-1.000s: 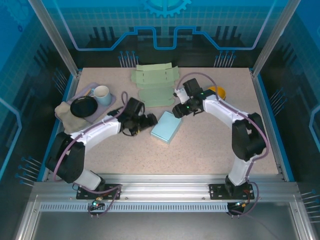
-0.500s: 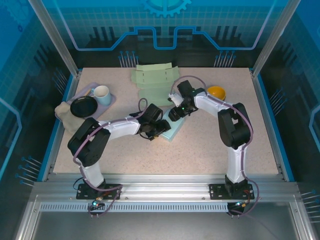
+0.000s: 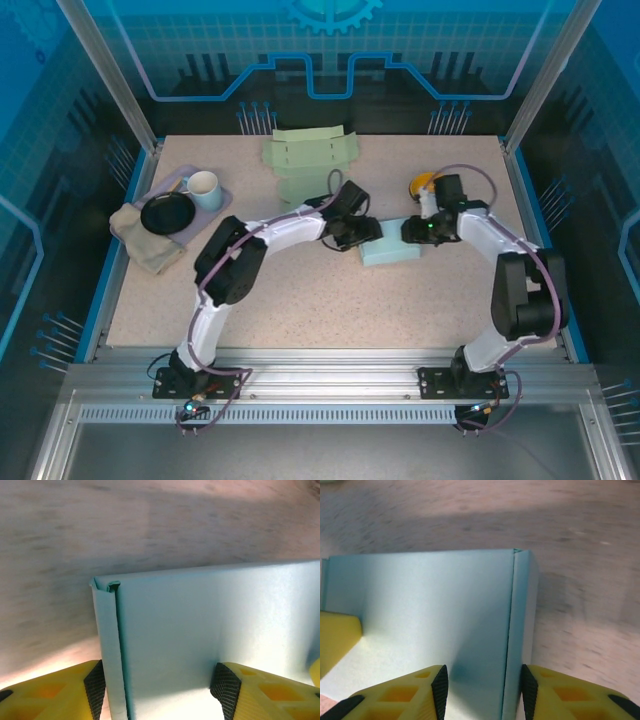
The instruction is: Fold the paper box
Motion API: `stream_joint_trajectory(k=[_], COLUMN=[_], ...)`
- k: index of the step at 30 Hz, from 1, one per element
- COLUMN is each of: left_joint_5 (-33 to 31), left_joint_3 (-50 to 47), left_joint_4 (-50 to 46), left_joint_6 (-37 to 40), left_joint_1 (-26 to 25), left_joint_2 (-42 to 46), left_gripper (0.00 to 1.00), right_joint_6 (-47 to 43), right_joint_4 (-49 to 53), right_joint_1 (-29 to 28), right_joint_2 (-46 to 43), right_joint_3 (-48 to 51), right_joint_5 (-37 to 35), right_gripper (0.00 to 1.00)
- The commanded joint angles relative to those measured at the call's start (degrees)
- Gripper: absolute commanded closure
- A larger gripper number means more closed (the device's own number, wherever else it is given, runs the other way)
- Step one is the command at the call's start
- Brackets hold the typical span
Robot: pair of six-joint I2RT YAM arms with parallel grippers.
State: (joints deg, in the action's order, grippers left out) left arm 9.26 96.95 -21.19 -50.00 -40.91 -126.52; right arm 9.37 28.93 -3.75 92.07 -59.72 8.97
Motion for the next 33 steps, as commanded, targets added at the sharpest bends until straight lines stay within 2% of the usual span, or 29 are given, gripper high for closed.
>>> stream_joint_trajectory(k=[1, 6, 10, 14, 18, 21, 24, 27, 29, 33], left_joint_5=[7.1, 7.7, 5.2, 1.6, -1.8, -4.8, -10.3, -12.6, -12.1, -11.1], left_joint_3=[11.3, 25.8, 28.6, 27.3, 19.6, 13.3, 7.7, 2.2, 0.3, 2.9], left_joint_4=[-0.3, -4.1, -6.5, -11.1, -12.2, -13.3, -16.2, -15.8, -14.3, -14.6], left_joint_6=[2.7, 3.1, 4.9, 8.5, 11.6, 14.2, 17.6, 20.5, 22.1, 24.3], left_joint_1=[-4.1, -5.7, -5.4, -4.1, -0.7, 2.8, 7.7, 14.2, 18.4, 23.9], left_joint_2=[-6.5, -15.3, -16.7, -14.1, -6.6, 1.1, 8.3, 12.9, 13.2, 7.6], left_gripper=[0.37, 0.34, 0.25, 0.17, 0.13, 0.12, 0.10, 0.07, 0.06, 0.07], right_joint_6=[2.6, 4.2, 5.3, 6.0, 6.4, 6.0, 4.4, 2.8, 2.6, 2.5], right_joint_4=[-1.6, -4.4, -4.3, -2.1, 0.8, 2.2, 1.5, -0.8, -1.7, -1.4], right_joint_1=[3.3, 7.0, 9.0, 9.5, 9.5, 9.2, 6.3, 0.8, -2.9, -8.9], right_joint_2=[-0.2, 1.2, 1.6, -1.5, -5.2, -7.3, -11.0, -15.6, -17.1, -15.9], right_joint_3=[1.8, 2.0, 1.4, 0.9, -0.7, -2.3, -2.8, -2.6, -3.0, -5.4], right_joint_5=[3.7, -0.2, -3.6, -10.0, -14.6, -15.1, -14.0, -13.2, -12.3, -10.3], right_gripper=[0.56, 0.54, 0.49, 0.44, 0.42, 0.41, 0.41, 0.40, 0.39, 0.39])
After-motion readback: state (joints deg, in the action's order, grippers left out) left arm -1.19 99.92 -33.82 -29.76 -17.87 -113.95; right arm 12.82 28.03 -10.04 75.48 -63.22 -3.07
